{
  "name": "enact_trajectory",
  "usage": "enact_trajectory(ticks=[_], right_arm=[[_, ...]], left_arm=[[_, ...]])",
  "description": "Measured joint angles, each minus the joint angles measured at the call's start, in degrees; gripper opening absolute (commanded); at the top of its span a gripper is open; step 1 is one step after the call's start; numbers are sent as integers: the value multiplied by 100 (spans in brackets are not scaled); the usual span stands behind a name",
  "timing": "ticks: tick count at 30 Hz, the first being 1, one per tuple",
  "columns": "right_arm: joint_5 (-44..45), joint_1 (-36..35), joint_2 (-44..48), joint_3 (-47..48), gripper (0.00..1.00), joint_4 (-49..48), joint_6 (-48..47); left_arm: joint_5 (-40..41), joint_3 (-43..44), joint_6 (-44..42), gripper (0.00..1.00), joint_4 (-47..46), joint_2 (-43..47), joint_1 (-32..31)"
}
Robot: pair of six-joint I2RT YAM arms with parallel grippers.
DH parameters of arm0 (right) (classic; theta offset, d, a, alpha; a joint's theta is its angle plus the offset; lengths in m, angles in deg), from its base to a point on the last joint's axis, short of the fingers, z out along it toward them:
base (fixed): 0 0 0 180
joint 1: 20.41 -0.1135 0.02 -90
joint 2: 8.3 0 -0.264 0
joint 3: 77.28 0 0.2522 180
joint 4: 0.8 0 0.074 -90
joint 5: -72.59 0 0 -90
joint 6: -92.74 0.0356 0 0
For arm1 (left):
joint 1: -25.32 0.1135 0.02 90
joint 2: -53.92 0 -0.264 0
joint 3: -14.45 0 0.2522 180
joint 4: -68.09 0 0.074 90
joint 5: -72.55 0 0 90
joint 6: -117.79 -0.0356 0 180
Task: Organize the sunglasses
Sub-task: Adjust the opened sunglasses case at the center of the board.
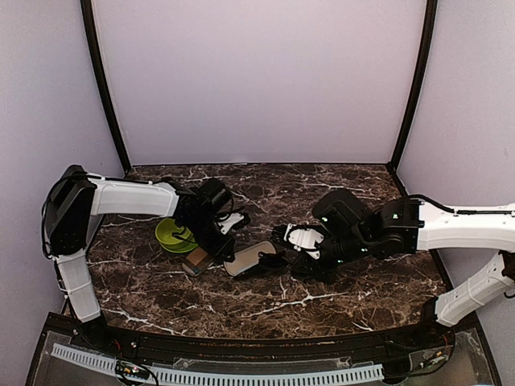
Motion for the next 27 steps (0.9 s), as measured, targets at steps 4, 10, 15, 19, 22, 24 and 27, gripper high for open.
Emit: enact_trajectory(ticks=[4,10,15,19,22,24,27], right_arm=[[-2,9,-22,2,9,2,-7],[4,17,-144,149,9,179,-74],[28,22,-251,511,9,356,-177],[52,22,-369,673,9,492,-271],[59,22,-516,758,9,616,-345],[42,22,-595,804,9,656,-376],[11,22,-763,898,9,723,-439]], left_arm=[[254,-66,-249,0,-105,160,-122],[890,-485,-999,0,-608,798,-791],[1386,-695,-1596,0,-1034,896,-1217],[1801,-992,-1985,0,-1384,933,-1300],[2116,-1344,-2326,0,-1753,1084,-1340],[2288,-1475,-2522,0,-1967,1141,-1357],[2555,-1663,-2861,0,-2402,1174,-1427]])
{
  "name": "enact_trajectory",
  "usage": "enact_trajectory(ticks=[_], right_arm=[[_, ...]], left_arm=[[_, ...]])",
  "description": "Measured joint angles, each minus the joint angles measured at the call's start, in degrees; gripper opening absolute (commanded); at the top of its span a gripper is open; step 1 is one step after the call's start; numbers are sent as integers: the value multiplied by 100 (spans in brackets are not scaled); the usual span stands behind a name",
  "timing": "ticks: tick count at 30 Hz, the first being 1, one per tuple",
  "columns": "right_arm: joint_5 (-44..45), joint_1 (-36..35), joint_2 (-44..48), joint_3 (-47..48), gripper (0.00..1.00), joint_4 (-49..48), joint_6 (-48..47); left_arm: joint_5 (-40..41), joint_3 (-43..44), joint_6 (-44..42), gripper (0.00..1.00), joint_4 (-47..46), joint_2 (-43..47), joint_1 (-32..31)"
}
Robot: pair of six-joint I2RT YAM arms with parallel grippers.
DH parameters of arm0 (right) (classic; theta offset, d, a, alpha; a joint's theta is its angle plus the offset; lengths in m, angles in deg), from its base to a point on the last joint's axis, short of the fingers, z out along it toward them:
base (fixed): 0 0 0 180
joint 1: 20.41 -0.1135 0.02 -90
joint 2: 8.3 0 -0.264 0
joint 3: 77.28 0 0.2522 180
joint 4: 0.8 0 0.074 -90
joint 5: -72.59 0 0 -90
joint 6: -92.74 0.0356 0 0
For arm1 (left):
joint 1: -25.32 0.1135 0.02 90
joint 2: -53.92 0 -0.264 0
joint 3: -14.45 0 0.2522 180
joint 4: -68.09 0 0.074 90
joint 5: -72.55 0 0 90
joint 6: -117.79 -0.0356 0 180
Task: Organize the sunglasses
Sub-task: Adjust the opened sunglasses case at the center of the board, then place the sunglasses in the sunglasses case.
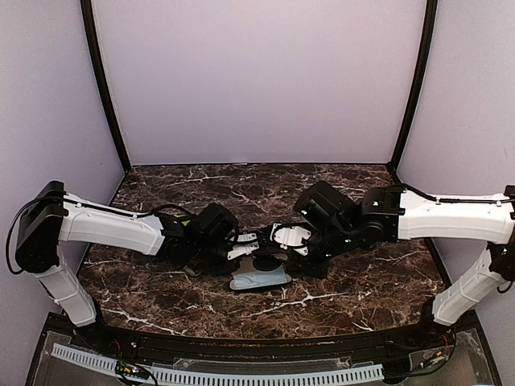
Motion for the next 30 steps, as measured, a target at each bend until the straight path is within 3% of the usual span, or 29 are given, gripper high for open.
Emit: enact_trajectory(ticks=[14,30], right_arm=[[48,-31,-890,369,9,118,-195],[953,-356,-1423,608,7,122,-299]], left_arm=[[496,-535,-780,0,-1104,245,-192],[428,-662,-859,0,-1204,238,-184]])
